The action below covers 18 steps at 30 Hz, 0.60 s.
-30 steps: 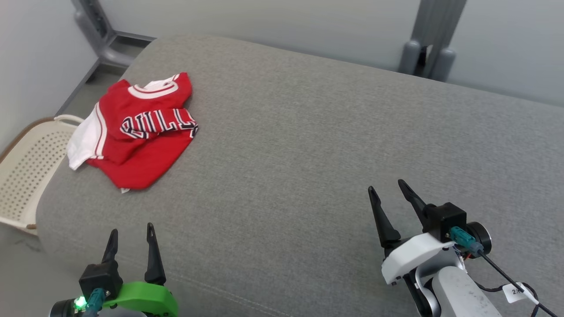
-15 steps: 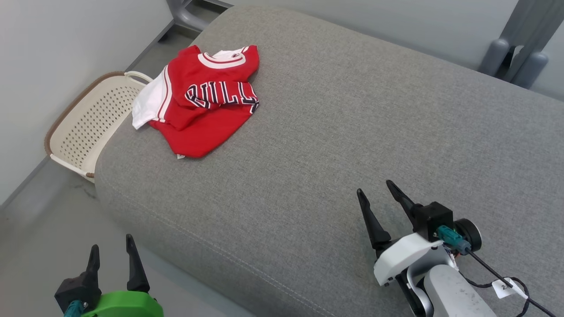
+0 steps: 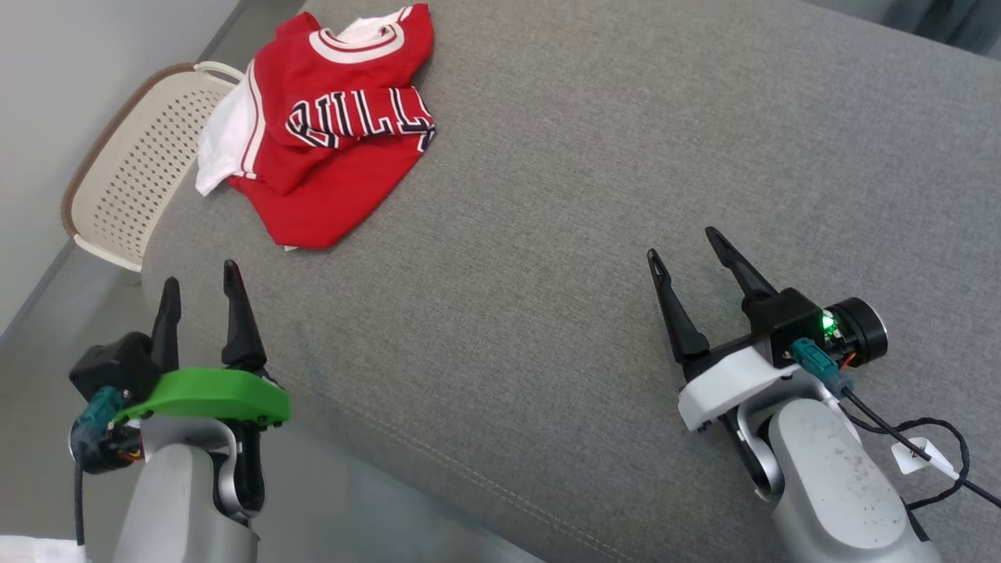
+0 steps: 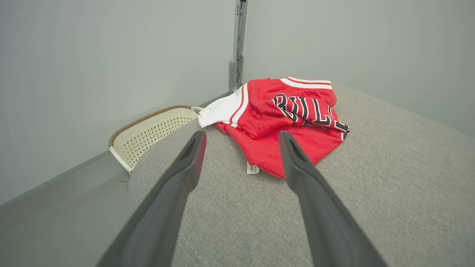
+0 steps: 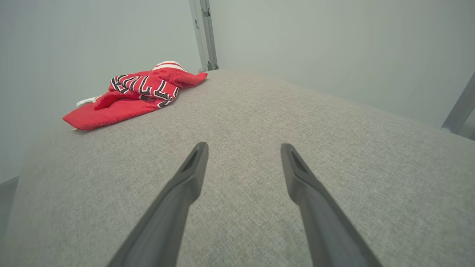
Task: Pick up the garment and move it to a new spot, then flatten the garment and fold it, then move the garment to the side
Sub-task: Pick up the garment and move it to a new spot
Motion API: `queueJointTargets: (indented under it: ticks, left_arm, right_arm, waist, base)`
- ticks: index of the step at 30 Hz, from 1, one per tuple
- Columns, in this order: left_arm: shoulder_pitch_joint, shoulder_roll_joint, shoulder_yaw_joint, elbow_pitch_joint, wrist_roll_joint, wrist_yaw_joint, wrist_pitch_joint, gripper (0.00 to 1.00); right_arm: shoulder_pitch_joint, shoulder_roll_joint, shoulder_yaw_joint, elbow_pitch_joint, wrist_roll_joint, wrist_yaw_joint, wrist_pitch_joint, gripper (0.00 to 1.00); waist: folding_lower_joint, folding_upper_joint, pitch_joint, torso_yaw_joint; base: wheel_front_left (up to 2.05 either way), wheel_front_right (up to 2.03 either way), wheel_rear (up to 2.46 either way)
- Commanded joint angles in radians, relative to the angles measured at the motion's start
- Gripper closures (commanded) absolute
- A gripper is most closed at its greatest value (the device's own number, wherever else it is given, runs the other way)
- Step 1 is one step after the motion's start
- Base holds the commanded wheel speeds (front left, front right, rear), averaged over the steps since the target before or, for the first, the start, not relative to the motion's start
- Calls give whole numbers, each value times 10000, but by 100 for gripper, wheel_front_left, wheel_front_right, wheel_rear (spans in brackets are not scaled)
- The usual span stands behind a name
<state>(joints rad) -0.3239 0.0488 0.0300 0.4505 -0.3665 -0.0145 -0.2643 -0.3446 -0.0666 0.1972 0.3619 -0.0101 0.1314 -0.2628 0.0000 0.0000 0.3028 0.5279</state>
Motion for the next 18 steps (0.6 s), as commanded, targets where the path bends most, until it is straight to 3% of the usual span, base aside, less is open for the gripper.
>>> queueJointTargets:
  ticks: [1, 10, 18]
  left_arm:
    - [-364, 37, 165, 188, 54, -130, 3, 0]
    - [-2627, 181, 1159, 1671, 686, -720, 3, 0]
    - [-4259, 711, 1889, 3259, 1146, -825, 3, 0]
  right_arm:
    - [-212, -99, 27, -135, -90, -15, -26, 0]
    - [-579, -295, 259, -924, -97, -15, -27, 0]
    - [-807, -500, 445, -1807, -101, -15, -26, 0]
  waist:
    - [0, 0, 865, -605]
    - [0, 0, 1878, -1494]
    - [0, 0, 2663, -2195]
  base:
    - [0, 0, 0]
    - [0, 0, 0]
    - [0, 0, 0]
